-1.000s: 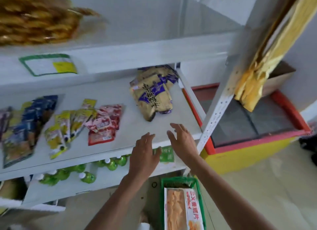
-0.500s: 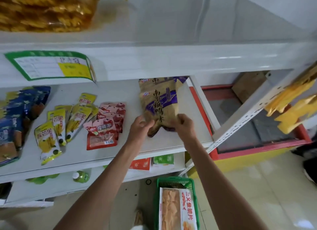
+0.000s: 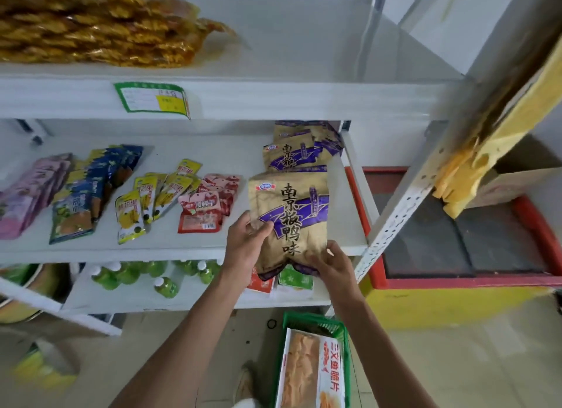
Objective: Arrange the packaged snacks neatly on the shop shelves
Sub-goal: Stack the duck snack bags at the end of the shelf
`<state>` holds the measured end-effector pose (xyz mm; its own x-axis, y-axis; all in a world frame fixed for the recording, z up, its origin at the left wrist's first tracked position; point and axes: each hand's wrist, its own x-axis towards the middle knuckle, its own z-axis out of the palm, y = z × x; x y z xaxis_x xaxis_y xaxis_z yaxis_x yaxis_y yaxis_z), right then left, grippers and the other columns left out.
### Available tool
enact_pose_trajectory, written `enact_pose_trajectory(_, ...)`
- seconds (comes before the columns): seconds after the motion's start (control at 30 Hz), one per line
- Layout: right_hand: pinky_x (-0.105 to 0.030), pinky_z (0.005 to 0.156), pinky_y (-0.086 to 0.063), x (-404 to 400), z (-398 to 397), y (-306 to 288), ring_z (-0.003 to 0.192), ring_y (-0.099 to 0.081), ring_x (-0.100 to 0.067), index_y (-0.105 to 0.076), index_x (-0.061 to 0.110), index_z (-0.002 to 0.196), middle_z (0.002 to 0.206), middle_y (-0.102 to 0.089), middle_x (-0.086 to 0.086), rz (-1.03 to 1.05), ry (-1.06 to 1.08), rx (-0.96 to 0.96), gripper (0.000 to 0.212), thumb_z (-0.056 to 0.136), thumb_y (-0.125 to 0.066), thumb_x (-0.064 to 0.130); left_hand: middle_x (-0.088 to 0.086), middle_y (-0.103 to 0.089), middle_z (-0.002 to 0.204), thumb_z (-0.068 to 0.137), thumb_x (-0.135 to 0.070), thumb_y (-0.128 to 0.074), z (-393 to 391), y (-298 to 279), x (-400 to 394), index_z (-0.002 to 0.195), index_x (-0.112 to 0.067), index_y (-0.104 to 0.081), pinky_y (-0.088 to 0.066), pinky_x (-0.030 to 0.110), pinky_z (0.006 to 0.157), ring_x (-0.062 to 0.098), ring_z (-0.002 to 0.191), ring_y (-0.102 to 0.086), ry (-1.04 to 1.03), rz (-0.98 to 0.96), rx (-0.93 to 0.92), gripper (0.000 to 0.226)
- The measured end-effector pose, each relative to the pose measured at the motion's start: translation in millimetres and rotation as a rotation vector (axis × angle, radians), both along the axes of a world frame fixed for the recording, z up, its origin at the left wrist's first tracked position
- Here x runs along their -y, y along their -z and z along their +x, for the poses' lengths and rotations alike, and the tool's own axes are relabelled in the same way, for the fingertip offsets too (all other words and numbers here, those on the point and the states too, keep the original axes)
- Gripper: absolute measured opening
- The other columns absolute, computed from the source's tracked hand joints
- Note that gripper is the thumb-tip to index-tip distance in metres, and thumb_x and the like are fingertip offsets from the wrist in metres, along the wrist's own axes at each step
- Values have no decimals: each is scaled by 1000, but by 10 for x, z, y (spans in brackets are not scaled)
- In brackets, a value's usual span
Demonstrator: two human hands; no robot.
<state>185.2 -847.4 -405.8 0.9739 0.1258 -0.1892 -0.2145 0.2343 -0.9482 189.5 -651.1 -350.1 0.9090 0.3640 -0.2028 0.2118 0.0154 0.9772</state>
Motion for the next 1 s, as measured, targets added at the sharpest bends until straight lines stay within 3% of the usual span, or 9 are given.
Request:
enact_pose_trajectory(0.13, -39, 83, -63, 95, -216, -76, 103, -76, -33, -58, -5, 120, 112, -77, -19, 34, -31, 24, 30, 96, -72, 6, -1, -72, 88, 95, -15, -76, -245, -86, 157, 101, -5, -66, -48, 7, 57, -9, 62, -65, -37, -3, 26, 15)
enact_pose_trajectory(0.2, -41, 84, -62, 118, -295, -93, 103, -75, -34, -60, -3, 118, 110, -78, -18, 27, -11, 26, 29, 95, -75, 8, -5, -71, 101, 94, -17, -78, -348, -87, 219, 109, -21, -64, -50, 6, 63, -9, 76, -68, -72, -13, 49, 21)
enact_pose_trajectory(0.3, -48, 86, -62, 150, -293, -125, 101, -76, -34, -62, 2, 111, 105, -79, -14, -34, 57, 86, 28, 92, -78, 12, -1, -60, 123, 88, -33, -84, -406, -25, 275, 130, -28, -52, -57, 29, 85, 10, 107, -63, -238, 170, 181, 53)
enact_pose_trajectory(0.4, -36, 72, -59, 58, -277, -185, 87, -74, -16, -65, 15, 105, 96, -77, -2, -300, 147, 251, 16, 96, -71, 3, -8, -57, 128, 87, -57, -77, -418, -71, 485, 136, -30, -48, -54, 26, 85, 8, 112, -62, -62, 123, 148, 63)
enact_pose_trajectory(0.53, -28, 105, -48, -187, -370, -209, 131, -55, -12, -69, 26, 131, 140, -59, 7, -595, -157, 622, 28, 106, -58, 27, -1, -69, 103, 104, -47, -58, -278, -72, 569, 120, -21, -56, -59, 23, 67, 12, 87, -72, 54, -148, 79, 31)
enact_pose_trajectory(0.6, -28, 106, -51, -142, -264, -160, 138, -50, -14, -64, 28, 138, 145, -52, 7, -525, -179, 589, 33, 108, -52, 35, 3, -76, 98, 110, -40, -48, -138, -19, 380, 116, -17, -58, -62, 31, 66, 19, 81, -76, -11, -204, 91, 26)
enact_pose_trajectory(0.7, -19, 84, -60, 7, 13, -40, 131, -54, -13, -52, 23, 145, 141, -47, 2, -581, 35, 471, 47, 102, -58, 41, 8, -78, 116, 107, -58, -42, 25, 232, 116, 129, -25, -66, -61, 54, 90, 35, 104, -75, 77, -363, 21, 46)
enact_pose_trajectory(0.8, -31, 78, -65, 4, 230, 102, 124, -63, -14, -51, 22, 140, 136, -59, 3, -456, 1, 248, 56, 95, -69, 49, 14, -74, 125, 103, -68, -38, 155, 422, 6, 131, -24, -68, -50, 64, 106, 41, 116, -70, 119, -452, -98, 61)
enact_pose_trajectory(1.0, -36, 75, -66, -25, 493, 281, 106, -75, -18, -63, 11, 114, 111, -77, 3, -319, 2, 164, 29, 95, -72, 31, 5, -77, 118, 104, -58, -50, 316, 577, -22, 132, -23, -61, -62, 45, 84, 26, 104, -76, 145, -238, 16, 47)
